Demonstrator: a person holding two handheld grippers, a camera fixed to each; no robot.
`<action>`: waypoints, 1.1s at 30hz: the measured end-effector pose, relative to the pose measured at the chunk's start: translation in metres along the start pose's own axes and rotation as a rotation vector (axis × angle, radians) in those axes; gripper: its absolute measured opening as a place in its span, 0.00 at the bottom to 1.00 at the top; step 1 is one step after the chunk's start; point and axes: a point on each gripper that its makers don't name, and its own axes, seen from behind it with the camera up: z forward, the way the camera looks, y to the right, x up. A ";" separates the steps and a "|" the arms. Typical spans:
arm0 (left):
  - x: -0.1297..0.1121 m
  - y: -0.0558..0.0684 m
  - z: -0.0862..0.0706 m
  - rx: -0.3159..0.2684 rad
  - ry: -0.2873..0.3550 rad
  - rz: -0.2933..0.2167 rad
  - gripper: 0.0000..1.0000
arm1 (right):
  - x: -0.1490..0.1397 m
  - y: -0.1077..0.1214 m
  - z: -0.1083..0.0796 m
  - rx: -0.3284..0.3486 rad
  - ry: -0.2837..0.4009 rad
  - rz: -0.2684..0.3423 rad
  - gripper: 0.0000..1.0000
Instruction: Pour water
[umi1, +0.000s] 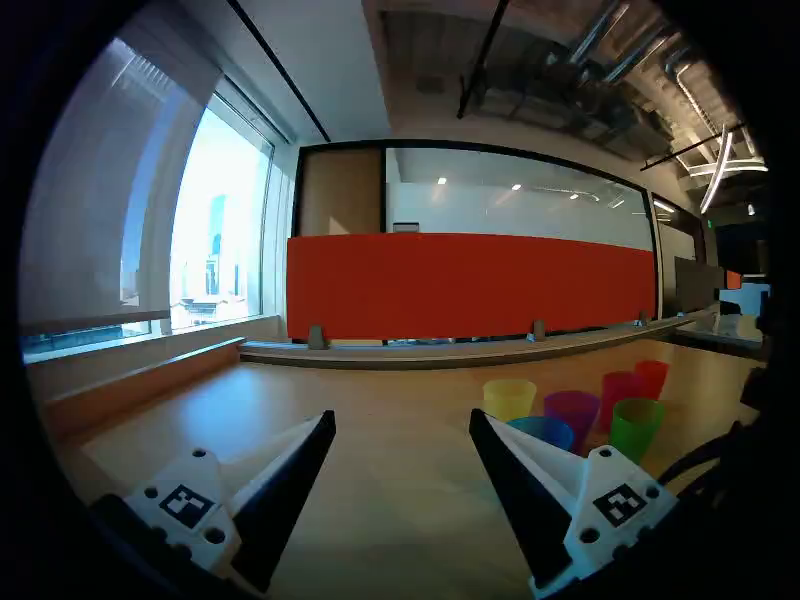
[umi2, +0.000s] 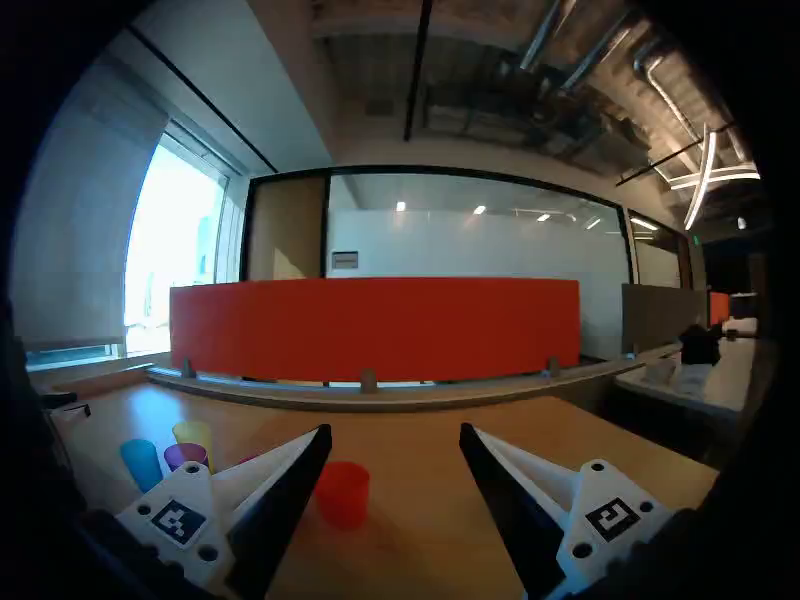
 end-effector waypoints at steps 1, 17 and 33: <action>0.000 0.000 0.000 0.000 0.000 0.000 1.00 | 0.000 0.000 0.000 0.003 0.003 -0.008 0.99; 0.000 0.000 -0.001 0.000 -0.001 -0.001 1.00 | -0.027 0.003 0.007 0.036 0.050 -0.013 0.99; 0.001 0.001 0.000 0.000 0.000 0.000 1.00 | -0.059 0.032 0.009 0.000 -0.001 0.029 0.99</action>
